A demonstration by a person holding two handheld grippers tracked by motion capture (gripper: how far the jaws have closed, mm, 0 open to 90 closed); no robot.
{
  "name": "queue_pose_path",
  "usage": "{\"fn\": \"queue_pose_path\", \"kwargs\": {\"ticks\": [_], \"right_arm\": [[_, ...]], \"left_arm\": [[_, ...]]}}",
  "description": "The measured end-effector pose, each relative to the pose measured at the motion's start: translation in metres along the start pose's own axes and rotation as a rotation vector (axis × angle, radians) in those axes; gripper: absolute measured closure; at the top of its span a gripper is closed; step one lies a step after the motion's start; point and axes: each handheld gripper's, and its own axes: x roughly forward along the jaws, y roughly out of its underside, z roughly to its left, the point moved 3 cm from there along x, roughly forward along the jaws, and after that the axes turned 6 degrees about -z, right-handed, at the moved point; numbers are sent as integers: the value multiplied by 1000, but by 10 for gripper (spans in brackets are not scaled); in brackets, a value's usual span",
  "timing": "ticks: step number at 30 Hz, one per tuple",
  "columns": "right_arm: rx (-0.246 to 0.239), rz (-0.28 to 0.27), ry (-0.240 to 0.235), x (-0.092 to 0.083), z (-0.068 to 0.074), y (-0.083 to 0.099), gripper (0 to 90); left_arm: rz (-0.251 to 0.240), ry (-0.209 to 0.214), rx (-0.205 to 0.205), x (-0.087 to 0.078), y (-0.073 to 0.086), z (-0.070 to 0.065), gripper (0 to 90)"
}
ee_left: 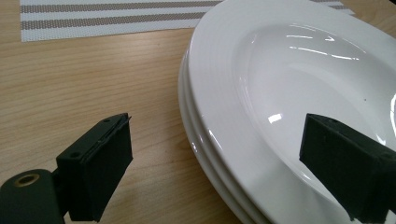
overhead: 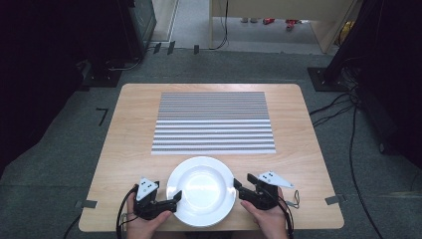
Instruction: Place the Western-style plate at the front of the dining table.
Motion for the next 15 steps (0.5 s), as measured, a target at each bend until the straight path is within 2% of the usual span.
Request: {"fn": "queue_pose_path", "kwargs": {"ticks": [1, 3, 6, 11, 15], "right_arm": [[12, 15, -10, 3, 1, 0, 404], [18, 16, -13, 4, 2, 0, 415], [47, 7, -26, 8, 6, 0, 493], [50, -20, -29, 10, 11, 2, 535], [27, -40, -39, 10, 17, 3, 559]], "left_arm": [[1, -14, -2, 0, 0, 0, 131], [5, -20, -3, 1, 1, 0, 141], [9, -19, -11, 1, 2, 3, 142], [9, -14, -8, 2, 2, 3, 147], [8, -5, -9, 2, 2, 2, 156]]}}
